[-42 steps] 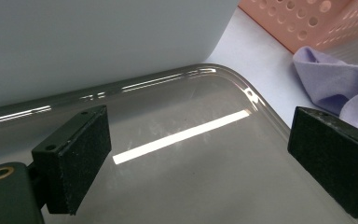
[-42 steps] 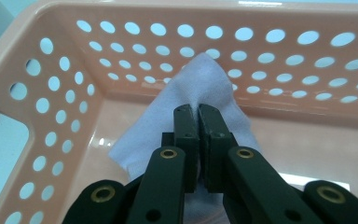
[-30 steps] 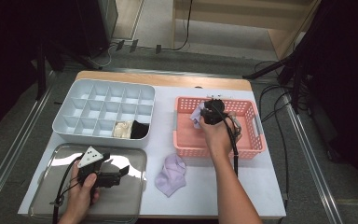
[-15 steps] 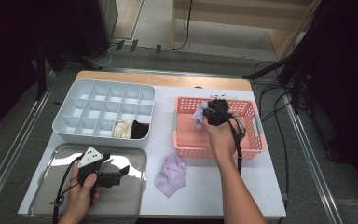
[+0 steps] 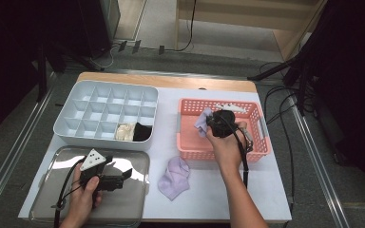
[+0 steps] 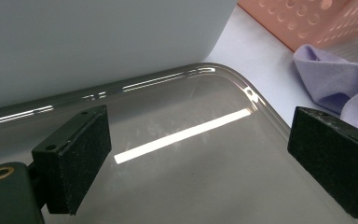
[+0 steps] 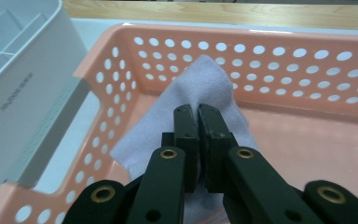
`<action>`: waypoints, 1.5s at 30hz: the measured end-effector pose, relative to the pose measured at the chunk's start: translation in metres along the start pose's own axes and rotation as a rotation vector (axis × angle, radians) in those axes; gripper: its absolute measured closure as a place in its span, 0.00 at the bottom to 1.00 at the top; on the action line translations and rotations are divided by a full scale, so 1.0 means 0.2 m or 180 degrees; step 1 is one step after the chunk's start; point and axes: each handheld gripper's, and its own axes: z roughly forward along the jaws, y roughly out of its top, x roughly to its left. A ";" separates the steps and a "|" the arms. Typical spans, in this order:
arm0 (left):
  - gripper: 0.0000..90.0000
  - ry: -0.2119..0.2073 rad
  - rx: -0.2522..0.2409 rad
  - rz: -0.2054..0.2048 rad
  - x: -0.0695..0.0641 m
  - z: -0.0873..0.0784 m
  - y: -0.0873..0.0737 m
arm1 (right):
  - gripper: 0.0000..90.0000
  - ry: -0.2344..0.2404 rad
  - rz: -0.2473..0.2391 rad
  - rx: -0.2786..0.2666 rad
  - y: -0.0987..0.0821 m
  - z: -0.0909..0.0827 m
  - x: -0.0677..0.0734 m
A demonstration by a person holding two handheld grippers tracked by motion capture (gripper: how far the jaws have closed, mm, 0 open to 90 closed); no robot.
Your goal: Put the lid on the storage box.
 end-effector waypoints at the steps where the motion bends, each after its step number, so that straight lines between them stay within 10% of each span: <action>1: 0.08 0.0001 0.0000 0.0000 0.00 0.00 0.00 | 0.97 0.0005 -0.0011 -0.0004 -0.01 -0.01 0.00; 29: 0.08 0.0019 -0.0027 -0.0009 0.00 -0.01 0.00 | 0.97 0.0150 -0.0066 -0.0635 -0.26 -0.19 0.01; 45: 0.08 0.0032 -0.0053 -0.0002 0.00 -0.01 0.00 | 0.97 0.0237 -0.0116 -0.0876 -0.24 -0.34 0.06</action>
